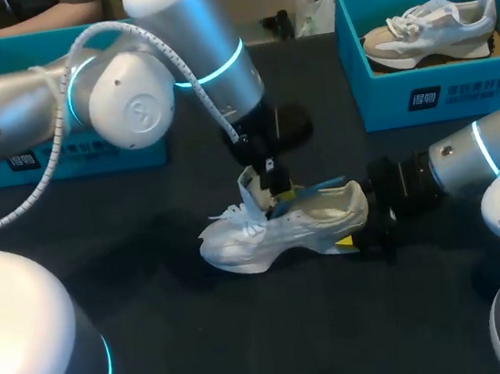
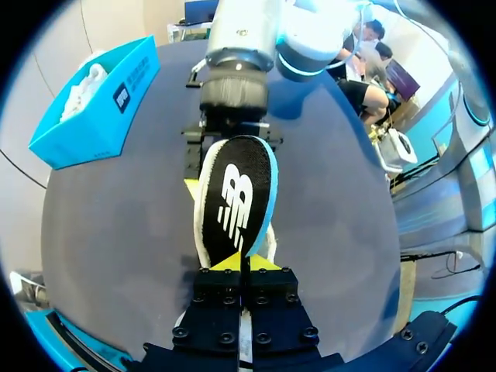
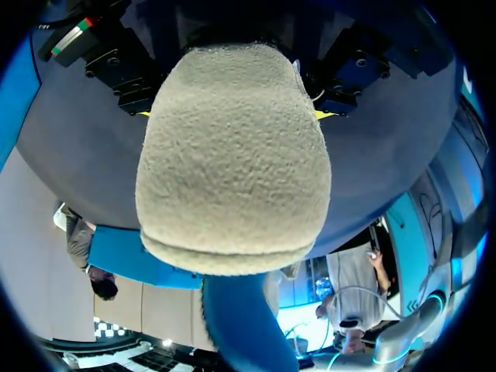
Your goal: Take the shoe out of the shoebox, open the shoe tongue, remove and reinsert the insole, then place the shoe into the shoebox
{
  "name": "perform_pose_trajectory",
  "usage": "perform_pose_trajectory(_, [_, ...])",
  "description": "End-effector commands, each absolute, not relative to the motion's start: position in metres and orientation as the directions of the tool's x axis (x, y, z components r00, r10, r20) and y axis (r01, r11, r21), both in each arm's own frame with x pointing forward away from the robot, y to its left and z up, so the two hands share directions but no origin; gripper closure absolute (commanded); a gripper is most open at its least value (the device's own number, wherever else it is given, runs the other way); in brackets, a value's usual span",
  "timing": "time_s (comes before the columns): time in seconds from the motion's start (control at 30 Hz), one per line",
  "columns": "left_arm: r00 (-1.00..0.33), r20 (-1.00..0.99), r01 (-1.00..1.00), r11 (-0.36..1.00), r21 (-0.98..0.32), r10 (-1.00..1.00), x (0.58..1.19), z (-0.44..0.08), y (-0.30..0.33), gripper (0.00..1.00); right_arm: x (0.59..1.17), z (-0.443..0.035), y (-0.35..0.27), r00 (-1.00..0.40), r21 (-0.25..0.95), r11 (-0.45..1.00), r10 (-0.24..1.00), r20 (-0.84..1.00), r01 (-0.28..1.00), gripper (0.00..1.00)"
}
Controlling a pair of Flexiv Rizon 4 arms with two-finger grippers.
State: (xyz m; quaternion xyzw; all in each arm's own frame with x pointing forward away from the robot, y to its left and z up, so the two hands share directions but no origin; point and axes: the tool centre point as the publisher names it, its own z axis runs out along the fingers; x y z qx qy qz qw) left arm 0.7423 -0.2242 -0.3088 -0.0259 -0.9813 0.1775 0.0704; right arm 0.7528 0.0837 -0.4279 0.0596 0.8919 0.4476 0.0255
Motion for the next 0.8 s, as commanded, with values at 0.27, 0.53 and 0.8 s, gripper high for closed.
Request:
perform_pose_trajectory(0.27, [-0.979, 0.173, 0.03, 0.911, -0.411, 0.11, 0.744, -0.298, -0.254, 1.0, 0.754, -0.432, 0.085, -0.991, 0.798, 0.597, 0.13, 0.008, 0.085, 1.0])
perform_pose_trajectory(0.53, [-0.977, 0.167, 0.053, 0.909, -0.413, 0.132, 0.746, -0.303, -0.264, 0.75, 0.754, -0.432, 0.085, -0.991, 0.798, 0.597, 0.13, 0.008, 0.085, 1.0])
perform_pose_trajectory(0.8, [-0.985, 0.078, 0.102, 0.893, -0.438, 0.151, 0.742, -0.297, -0.265, 0.33, 0.754, -0.432, 0.085, -0.991, 0.798, 0.597, 0.13, 0.008, 0.085, 1.0])
